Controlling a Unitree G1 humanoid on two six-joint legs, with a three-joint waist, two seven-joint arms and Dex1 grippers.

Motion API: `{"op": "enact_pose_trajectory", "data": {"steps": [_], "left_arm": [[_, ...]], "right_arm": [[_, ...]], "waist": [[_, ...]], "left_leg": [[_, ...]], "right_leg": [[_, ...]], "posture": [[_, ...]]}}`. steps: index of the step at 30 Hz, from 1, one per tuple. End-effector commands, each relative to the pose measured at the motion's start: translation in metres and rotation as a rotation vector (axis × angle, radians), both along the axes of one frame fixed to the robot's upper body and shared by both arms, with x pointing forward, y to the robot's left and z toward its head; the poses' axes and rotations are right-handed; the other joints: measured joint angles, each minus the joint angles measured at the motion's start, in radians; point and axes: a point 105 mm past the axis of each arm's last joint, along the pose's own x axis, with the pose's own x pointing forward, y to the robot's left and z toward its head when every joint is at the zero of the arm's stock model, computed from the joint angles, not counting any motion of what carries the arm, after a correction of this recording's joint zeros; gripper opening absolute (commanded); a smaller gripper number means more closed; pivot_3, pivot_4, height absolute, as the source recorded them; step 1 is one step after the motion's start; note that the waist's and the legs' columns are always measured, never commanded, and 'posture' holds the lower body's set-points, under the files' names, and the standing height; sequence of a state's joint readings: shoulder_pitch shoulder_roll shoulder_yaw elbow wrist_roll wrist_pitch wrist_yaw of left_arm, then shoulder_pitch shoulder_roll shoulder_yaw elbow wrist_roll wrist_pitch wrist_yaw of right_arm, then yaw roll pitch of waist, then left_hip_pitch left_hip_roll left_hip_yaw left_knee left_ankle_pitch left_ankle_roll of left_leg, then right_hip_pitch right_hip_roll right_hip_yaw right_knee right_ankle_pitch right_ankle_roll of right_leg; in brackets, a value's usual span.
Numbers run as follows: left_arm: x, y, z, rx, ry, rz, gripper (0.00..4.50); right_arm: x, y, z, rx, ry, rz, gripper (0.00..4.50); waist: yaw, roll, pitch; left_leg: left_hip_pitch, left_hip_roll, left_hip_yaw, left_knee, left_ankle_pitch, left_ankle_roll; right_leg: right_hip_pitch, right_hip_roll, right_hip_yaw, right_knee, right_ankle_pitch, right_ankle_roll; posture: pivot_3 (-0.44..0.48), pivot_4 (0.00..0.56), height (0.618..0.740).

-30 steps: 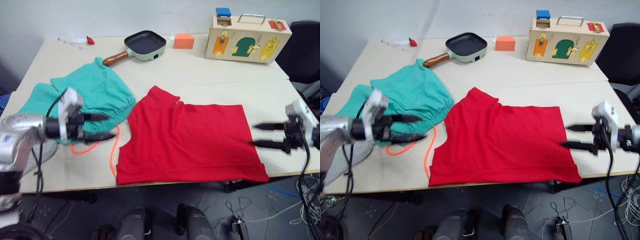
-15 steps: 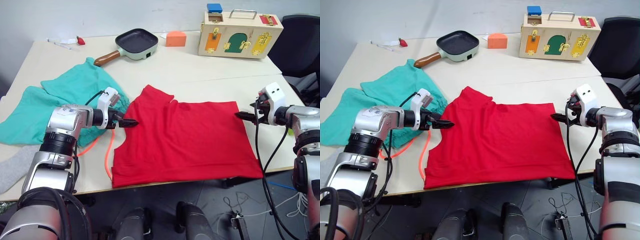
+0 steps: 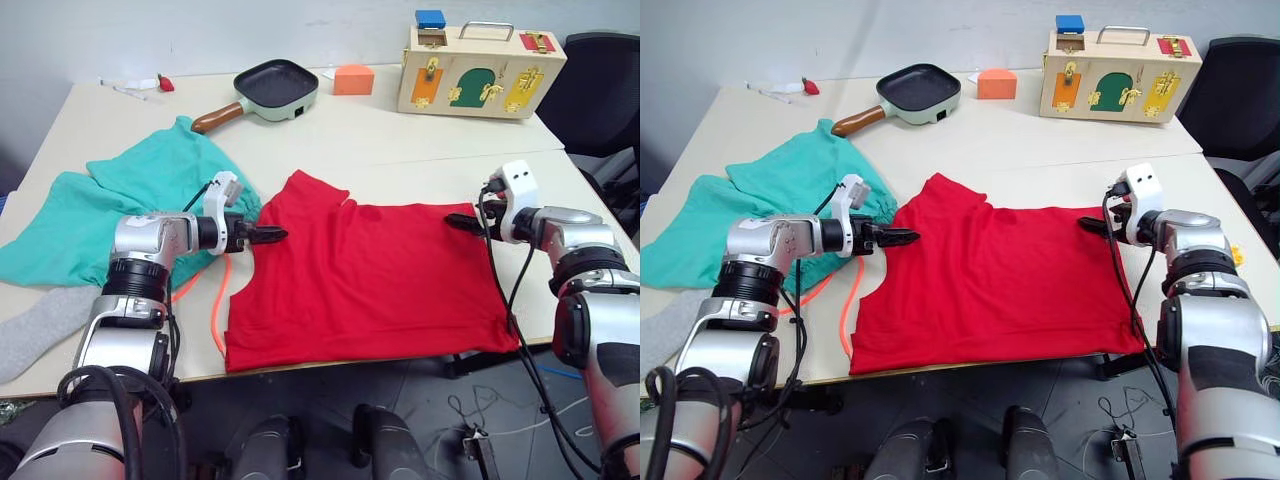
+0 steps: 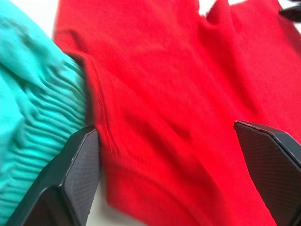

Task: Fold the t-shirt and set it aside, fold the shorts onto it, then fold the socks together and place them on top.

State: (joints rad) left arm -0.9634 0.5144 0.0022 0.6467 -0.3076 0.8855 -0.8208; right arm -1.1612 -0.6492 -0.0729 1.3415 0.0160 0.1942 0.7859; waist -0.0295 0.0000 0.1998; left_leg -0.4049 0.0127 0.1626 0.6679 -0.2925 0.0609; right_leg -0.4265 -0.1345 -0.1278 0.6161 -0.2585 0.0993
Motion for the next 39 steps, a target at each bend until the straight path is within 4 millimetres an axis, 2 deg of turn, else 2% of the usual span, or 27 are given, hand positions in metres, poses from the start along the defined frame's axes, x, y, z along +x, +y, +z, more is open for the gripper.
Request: {"op": "enact_pose_trajectory", "data": {"steps": [1, 2, 5, 12, 15, 16, 26, 39], "left_arm": [[0.003, 0.000, 0.005, -0.006, -0.029, 0.008, 4.13], [0.003, 0.000, 0.004, -0.005, -0.028, 0.006, 4.01], [0.003, -0.002, 0.002, -0.002, -0.027, 0.000, 3.08], [0.003, -0.003, -0.001, -0.007, -0.051, 0.006, 1.00], [0.001, -0.001, 0.000, -0.019, -0.071, 0.003, 0.01], [0.001, -0.001, 0.001, -0.027, -0.071, 0.005, 0.00], [-0.014, 0.003, 0.027, -0.105, -0.216, -0.072, 0.00], [-0.030, 0.015, 0.023, -0.055, -0.262, -0.093, 0.00]], "right_arm": [[0.004, -0.005, 0.011, 0.000, -0.029, -0.046, 4.50], [0.004, -0.005, 0.011, 0.004, -0.026, -0.054, 4.50], [0.005, -0.004, 0.010, 0.013, -0.017, -0.069, 3.86], [0.004, 0.009, 0.008, 0.091, -0.002, -0.017, 1.59], [0.004, 0.010, 0.006, 0.097, -0.001, -0.008, 0.48], [0.004, 0.009, 0.006, 0.096, -0.008, -0.011, 0.12], [-0.003, -0.003, 0.027, 0.146, -0.075, 0.041, 0.05], [-0.030, -0.022, 0.036, 0.238, -0.072, 0.171, 0.05]], "waist": [[-0.002, 0.000, 0.000], [-0.003, 0.000, 0.000], [-0.005, 0.000, 0.000], [-0.006, 0.000, 0.000], [-0.007, 0.000, 0.000], [-0.008, 0.000, 0.000], [-0.007, 0.000, 0.000], [-0.006, 0.000, 0.000]], "left_leg": [[0.000, 0.000, 0.000, 0.000, 0.000, 0.000], [0.000, 0.000, 0.000, 0.000, 0.000, 0.000], [0.000, 0.000, 0.001, 0.000, 0.000, 0.000], [0.000, 0.000, 0.001, 0.000, 0.000, 0.000], [0.000, 0.000, 0.001, 0.000, 0.000, 0.000], [0.000, 0.000, 0.001, 0.000, 0.000, 0.000], [0.000, 0.000, 0.002, 0.000, 0.000, 0.000], [0.000, 0.000, 0.003, 0.000, 0.000, 0.000]], "right_leg": [[0.000, 0.000, 0.000, 0.000, 0.000, 0.000], [-0.001, 0.000, 0.000, 0.000, 0.000, 0.000], [-0.001, 0.001, 0.001, 0.000, 0.000, 0.000], [-0.001, 0.001, 0.001, 0.001, 0.000, 0.000], [-0.001, 0.001, 0.001, 0.001, 0.000, 0.000], [-0.001, 0.001, 0.001, 0.001, 0.000, 0.000], [-0.002, 0.001, 0.002, 0.001, 0.000, 0.000], [-0.002, 0.001, 0.006, 0.001, 0.000, 0.000]], "posture": [[0.000, 0.150, 0.740], [0.000, 0.150, 0.740], [0.000, 0.150, 0.740], [0.000, 0.150, 0.740], [0.000, 0.150, 0.740], [0.000, 0.150, 0.740], [0.000, 0.150, 0.740], [0.000, 0.150, 0.740]]}}
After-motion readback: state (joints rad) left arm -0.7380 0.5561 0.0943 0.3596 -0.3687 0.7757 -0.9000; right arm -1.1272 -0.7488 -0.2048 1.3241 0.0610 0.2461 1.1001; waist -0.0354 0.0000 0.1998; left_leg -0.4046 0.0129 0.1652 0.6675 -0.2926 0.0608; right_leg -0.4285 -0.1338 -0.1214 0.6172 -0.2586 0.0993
